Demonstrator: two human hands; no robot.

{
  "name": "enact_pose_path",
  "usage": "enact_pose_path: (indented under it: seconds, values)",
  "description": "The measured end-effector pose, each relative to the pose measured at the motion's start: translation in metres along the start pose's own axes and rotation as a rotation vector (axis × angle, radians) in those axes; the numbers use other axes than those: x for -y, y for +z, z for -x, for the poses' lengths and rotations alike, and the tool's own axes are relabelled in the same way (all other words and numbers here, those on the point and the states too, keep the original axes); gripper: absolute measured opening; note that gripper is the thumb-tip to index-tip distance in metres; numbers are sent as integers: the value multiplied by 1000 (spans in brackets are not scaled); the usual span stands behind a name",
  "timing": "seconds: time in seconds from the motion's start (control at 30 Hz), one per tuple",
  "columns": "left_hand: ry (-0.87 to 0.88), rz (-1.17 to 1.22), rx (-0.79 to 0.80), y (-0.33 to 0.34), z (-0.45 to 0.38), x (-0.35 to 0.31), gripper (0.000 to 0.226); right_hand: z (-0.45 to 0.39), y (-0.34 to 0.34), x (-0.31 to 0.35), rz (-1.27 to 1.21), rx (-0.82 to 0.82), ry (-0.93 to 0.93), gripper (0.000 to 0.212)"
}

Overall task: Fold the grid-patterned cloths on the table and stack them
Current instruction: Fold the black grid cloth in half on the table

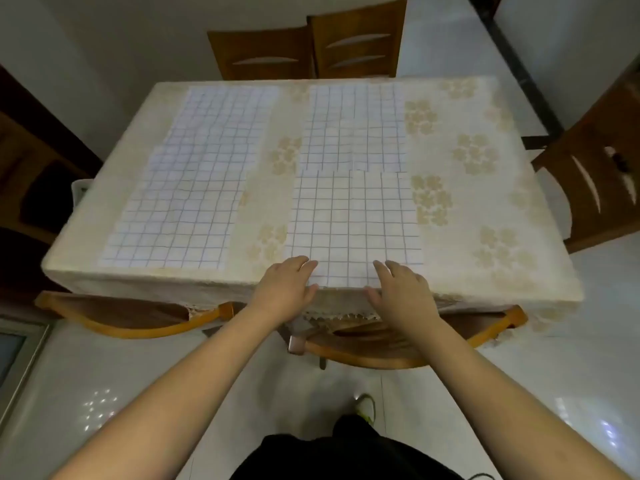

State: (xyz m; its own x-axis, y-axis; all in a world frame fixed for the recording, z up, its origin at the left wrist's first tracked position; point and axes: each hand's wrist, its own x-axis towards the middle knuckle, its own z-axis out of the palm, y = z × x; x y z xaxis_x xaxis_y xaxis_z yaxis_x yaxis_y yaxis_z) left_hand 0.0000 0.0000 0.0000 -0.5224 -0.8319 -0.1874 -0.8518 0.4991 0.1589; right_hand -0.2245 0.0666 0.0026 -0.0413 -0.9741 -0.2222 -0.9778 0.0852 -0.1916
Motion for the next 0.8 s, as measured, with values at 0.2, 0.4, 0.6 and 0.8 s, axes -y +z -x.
enact_pose_path:
  seconds: [0.2, 0.4, 0.6, 0.8]
  values:
    - [-25, 45, 133, 38, -27, 14, 56, -43, 31, -19, -10, 26, 0, 51]
    - [-127, -37, 218, 78, -51, 22, 82, -72, 77, -31, 47, 167, 60, 81]
    - [-56, -166, 254, 99, -65, 27, 77, -65, 100, -31, 83, 179, 71, 81]
    - [7, -286, 215, 101, -62, 31, 73, -59, 100, -33, 120, 139, 41, 79]
